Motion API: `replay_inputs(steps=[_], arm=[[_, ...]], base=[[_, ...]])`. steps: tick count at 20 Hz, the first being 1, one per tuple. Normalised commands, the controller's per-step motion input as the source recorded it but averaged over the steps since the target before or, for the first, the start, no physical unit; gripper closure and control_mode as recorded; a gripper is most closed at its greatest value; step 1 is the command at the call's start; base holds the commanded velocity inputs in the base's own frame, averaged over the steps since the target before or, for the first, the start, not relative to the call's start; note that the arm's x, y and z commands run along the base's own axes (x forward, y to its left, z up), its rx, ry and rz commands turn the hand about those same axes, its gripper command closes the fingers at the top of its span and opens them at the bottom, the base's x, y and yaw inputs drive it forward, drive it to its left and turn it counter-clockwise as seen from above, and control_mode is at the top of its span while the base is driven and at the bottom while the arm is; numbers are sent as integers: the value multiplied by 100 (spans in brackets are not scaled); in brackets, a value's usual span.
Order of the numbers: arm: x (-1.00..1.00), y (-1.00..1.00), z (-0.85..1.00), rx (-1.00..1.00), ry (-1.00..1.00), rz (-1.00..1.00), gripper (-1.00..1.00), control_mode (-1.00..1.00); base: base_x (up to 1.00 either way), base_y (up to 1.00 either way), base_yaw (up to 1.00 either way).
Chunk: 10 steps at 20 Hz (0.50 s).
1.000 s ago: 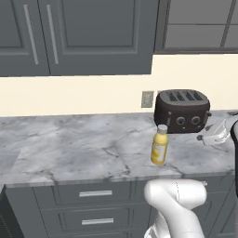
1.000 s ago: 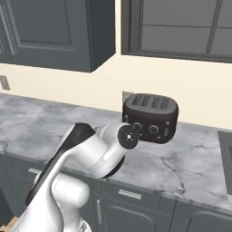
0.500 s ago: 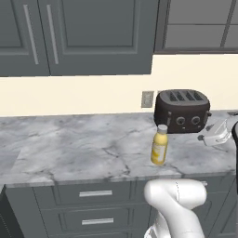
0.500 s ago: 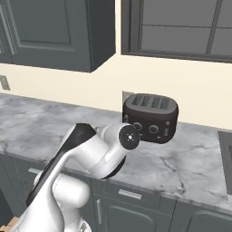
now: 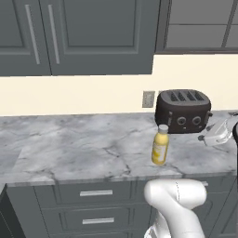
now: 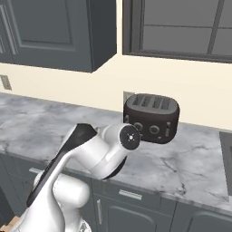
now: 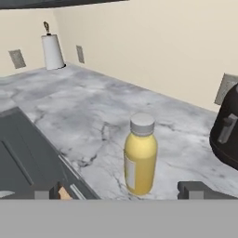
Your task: There is a wine glass and glass cup on the dining counter. Place the wine bottle next to the wine glass and the juice bottle next to the glass cup.
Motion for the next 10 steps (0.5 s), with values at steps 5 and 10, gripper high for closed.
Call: replay_inputs(steps=[5,10], arm=[[-3,-15,5,5,-14,27,-100,-100],[-6,1,0,1,-14,36,-100,-100]], base=[[0,0,0],[0,0,0]])
